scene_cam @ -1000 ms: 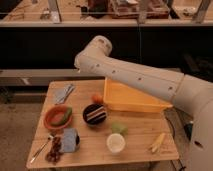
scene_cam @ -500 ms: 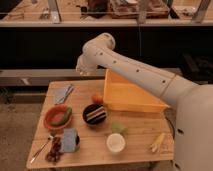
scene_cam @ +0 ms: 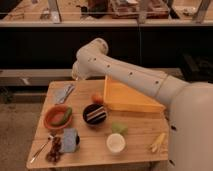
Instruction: Place brush in table surface
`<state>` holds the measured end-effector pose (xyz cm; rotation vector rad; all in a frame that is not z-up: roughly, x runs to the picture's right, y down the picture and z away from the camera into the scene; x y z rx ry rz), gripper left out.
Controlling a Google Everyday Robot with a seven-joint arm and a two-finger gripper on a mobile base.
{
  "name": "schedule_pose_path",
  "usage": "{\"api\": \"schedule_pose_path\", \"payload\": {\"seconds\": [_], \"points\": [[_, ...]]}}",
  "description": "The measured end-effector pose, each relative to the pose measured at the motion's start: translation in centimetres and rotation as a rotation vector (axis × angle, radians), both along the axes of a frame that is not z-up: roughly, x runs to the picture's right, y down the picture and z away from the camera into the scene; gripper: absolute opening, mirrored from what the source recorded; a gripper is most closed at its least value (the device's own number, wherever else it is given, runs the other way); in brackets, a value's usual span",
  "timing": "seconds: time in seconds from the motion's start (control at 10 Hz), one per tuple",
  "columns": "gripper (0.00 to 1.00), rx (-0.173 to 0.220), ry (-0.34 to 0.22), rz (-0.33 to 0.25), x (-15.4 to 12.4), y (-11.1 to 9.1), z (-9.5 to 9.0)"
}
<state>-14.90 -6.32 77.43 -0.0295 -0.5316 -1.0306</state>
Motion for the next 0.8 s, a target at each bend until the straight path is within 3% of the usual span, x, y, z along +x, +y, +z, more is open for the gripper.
{"api": "schedule_pose_path", "payload": {"seconds": [0.2,0.6,0.8], "points": [[0.0,-0.014,0.017,-0.005,-1.2,1.4,1.5],[0.0,0.002,0.114,-0.005,-2.9,4.6,5.0],[0.0,-0.018,0.133,-0.007,-3.8,5.8,6.2]]}}
